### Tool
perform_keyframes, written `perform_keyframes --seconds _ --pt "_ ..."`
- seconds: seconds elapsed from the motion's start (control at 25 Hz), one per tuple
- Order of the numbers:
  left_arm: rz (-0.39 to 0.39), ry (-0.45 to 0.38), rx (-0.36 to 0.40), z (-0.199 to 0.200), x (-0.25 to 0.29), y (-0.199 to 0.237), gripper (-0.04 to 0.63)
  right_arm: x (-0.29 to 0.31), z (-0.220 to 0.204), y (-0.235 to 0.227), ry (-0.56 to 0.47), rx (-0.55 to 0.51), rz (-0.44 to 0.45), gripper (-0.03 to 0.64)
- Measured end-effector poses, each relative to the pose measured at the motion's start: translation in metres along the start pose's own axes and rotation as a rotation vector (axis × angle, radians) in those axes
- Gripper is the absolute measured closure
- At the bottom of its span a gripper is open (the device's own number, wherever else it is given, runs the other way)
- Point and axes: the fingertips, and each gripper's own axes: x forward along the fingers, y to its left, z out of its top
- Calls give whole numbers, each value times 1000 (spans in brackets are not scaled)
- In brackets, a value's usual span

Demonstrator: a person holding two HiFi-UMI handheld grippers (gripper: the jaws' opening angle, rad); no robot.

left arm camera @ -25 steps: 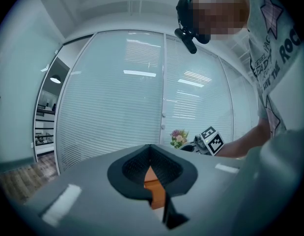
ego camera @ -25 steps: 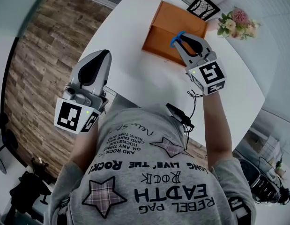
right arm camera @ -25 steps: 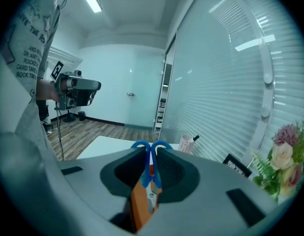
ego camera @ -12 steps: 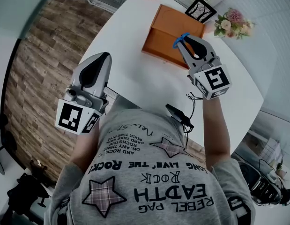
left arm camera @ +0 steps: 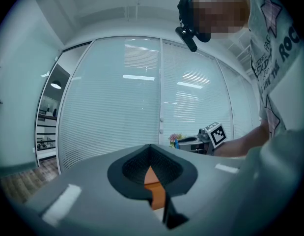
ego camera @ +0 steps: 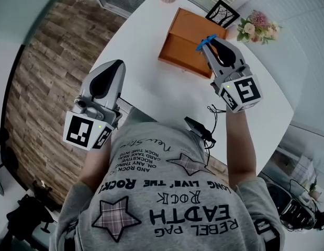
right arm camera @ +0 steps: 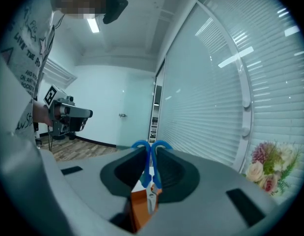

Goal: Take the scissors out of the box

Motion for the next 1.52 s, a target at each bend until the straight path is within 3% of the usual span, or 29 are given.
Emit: perform_keyframes --seconds 0.76,1.12,1.52 --pt "2 -26 25 14 2 5 586 -38 58 -15 -177 19 -107 537" --pt "63 -50 45 27 -4 31 586 -70 73 -20 -213 40 -163 537" --pt "-8 -50 48 29 14 15 586 -112 96 -21 -257 56 -249 537"
